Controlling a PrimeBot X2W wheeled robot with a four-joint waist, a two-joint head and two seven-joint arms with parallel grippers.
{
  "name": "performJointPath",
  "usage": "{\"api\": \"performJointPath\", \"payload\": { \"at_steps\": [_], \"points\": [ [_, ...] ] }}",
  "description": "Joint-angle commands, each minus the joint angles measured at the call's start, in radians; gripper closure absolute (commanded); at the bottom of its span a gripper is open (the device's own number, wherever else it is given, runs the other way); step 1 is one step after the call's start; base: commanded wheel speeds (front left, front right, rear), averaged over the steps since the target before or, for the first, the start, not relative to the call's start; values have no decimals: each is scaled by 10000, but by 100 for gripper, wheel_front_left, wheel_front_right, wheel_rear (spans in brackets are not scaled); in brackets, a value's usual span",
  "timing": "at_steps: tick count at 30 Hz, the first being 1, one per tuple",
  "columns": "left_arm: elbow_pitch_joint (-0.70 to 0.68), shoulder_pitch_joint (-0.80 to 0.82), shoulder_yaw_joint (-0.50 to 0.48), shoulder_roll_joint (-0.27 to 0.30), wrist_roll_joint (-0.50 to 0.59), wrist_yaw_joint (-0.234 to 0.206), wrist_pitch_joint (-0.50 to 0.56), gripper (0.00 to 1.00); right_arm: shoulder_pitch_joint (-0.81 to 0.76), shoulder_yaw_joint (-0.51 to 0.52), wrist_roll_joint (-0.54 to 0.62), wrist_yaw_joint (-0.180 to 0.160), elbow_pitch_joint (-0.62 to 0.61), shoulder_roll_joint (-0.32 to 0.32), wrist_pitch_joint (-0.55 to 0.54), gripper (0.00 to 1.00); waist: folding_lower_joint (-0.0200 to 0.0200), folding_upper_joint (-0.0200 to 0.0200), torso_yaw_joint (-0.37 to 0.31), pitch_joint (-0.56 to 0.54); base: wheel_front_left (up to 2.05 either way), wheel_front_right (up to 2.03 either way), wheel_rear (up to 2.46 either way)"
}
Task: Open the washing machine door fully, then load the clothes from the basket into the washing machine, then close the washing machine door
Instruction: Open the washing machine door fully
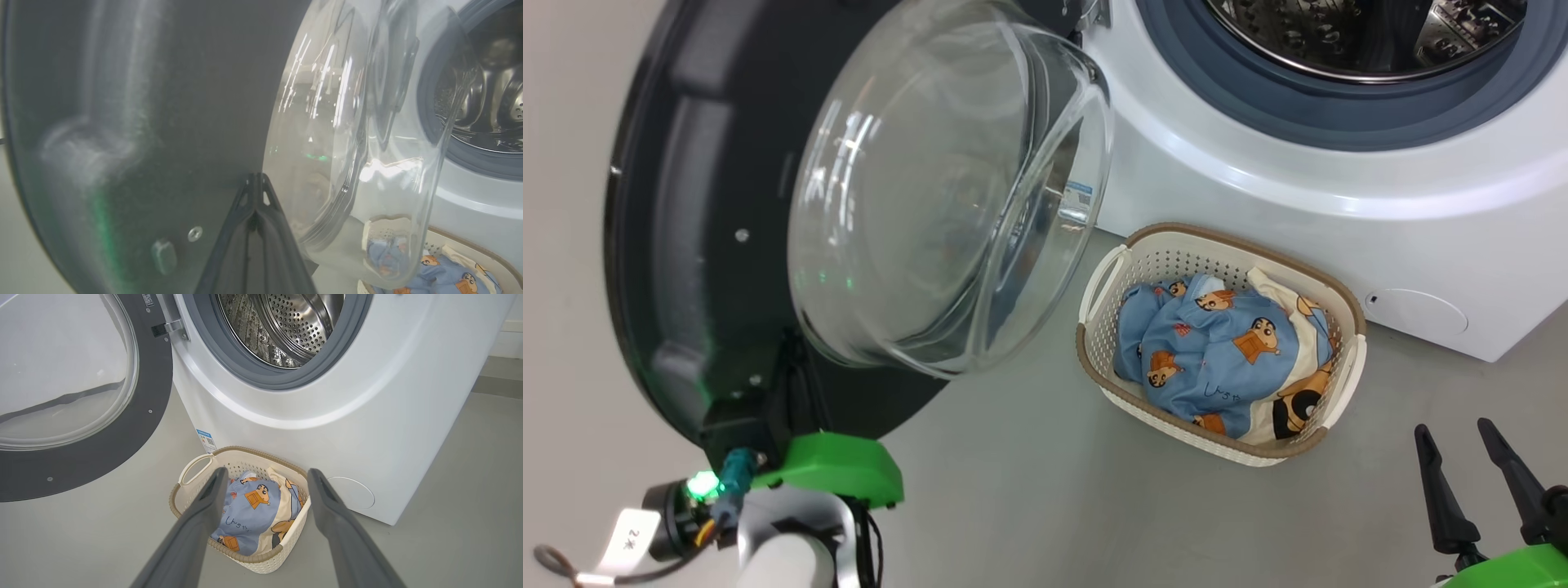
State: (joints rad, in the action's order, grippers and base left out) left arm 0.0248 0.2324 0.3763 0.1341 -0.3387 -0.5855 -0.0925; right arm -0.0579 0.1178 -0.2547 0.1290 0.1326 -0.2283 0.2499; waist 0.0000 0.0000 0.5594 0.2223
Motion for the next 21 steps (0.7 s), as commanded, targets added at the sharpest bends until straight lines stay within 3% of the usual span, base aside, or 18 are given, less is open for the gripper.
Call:
{"api": "performJointPath", "payload": {
  "at_steps": [1, 21],
  "points": [
    [44, 525, -599, 295, -101, -50, -164, 100, 225, -213, -63, 17, -191, -235, 118, 0, 0, 0, -4, 38, 0, 0, 0],
    [3930, 2870, -1761, 123, -767, 1035, -1635, 100, -38, 581, -100, 17, -496, -28, 118, 0, 0, 0, -120, 378, 0, 0, 0]
  ]
}}
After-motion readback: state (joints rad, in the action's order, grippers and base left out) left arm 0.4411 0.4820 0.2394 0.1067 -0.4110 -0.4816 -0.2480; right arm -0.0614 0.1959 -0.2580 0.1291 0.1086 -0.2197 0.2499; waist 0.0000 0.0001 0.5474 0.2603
